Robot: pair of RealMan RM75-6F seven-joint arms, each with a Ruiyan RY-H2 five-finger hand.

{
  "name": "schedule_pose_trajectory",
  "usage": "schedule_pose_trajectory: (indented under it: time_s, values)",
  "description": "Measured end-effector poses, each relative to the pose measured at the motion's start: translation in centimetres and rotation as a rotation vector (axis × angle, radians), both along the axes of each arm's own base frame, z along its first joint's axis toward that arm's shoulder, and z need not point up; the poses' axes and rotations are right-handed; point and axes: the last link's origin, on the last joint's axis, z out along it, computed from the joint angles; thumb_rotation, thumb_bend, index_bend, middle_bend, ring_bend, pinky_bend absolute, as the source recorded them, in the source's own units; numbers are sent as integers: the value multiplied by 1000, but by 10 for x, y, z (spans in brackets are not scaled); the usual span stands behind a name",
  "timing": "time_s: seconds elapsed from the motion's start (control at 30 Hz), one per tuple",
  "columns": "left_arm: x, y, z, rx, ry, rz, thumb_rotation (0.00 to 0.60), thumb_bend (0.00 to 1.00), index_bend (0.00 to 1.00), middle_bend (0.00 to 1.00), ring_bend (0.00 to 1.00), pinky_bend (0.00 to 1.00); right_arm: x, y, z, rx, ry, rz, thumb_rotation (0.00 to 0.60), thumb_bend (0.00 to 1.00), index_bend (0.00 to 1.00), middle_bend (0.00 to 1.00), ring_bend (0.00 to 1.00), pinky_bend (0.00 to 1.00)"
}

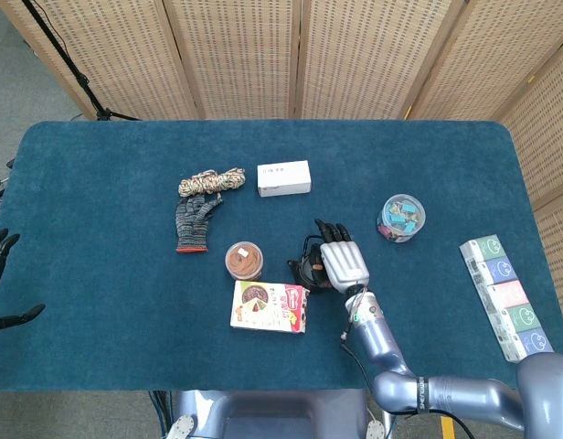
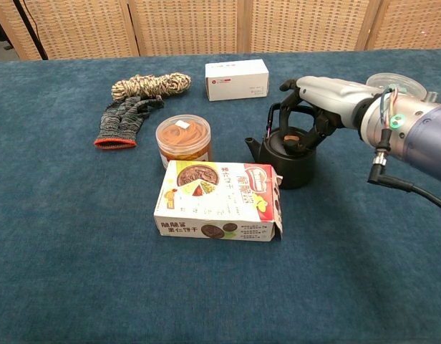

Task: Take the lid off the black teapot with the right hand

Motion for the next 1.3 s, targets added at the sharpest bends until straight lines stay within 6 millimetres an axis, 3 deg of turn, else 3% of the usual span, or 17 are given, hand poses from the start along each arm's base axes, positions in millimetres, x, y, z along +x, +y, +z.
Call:
schedule_pose_trajectory:
  time_s: [0.57,0.8,1.0,1.3]
  values:
    - [1,-1,1,0,-4,-3,600,0,0,0,0,0,19,8,24,-68,-45,77,600,462,591,0,0,0]
    - [0,-1,3,1,-10,-4,600,0,0,0,0,0,20,7,52,-140,-35,105,600,462,586,0,0,0]
    - [0,-2,5,8,-15,-6,600,0,0,0,0,0,-17,4,82,-227,45,80,600,463,584,0,0,0]
    - [1,-2,-2,-4,5,-4,600,0,0,0,0,0,-85,-3,75,-191,109,-13,600,462,586,0,0,0]
